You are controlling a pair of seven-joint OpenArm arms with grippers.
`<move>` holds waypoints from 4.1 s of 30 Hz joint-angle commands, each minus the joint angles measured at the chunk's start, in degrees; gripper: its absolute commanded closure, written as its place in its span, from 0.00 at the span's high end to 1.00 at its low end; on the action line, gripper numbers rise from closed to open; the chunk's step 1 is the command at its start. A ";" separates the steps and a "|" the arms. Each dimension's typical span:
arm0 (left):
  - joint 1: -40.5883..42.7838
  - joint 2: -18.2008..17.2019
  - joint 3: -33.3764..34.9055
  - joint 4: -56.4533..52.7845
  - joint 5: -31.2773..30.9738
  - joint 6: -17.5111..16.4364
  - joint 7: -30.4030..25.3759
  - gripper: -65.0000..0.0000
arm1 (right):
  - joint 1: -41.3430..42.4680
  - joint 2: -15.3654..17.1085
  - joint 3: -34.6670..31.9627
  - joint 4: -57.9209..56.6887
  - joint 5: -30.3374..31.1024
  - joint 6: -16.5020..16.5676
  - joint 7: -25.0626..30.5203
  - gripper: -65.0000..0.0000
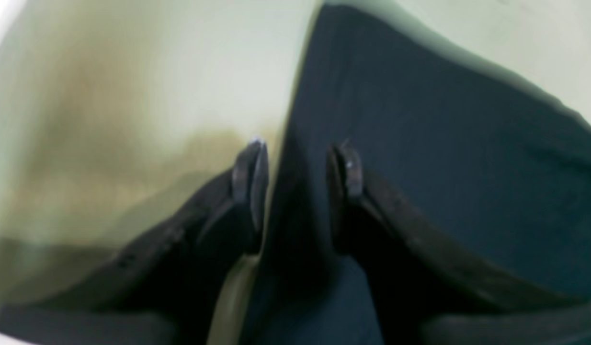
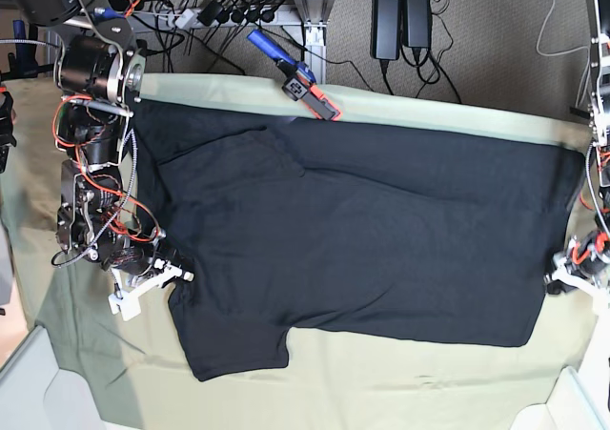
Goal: Fold the T-shirt properly
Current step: 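Grasp the shirt's opposite long edge with both grippers, then lift the held edge with both grippers and fold it over the shirt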
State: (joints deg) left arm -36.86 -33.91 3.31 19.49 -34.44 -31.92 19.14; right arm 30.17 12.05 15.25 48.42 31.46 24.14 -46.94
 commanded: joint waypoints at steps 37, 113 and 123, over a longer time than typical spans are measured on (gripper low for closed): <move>-2.34 2.43 -0.22 2.78 -2.67 -3.93 1.27 0.00 | 1.70 0.50 0.04 1.03 2.89 3.13 0.48 0.00; 7.37 1.55 -0.44 16.87 7.30 5.81 -2.99 0.54 | -4.04 11.89 0.04 1.55 19.98 5.90 -14.58 0.40; 7.37 3.02 -0.42 16.87 2.49 -1.97 -0.11 0.54 | -4.00 11.85 0.04 1.55 20.06 5.88 -14.49 0.40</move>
State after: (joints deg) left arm -27.79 -29.95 3.25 35.59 -31.14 -32.60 19.88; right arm 25.08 22.85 15.09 49.28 52.05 25.67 -61.52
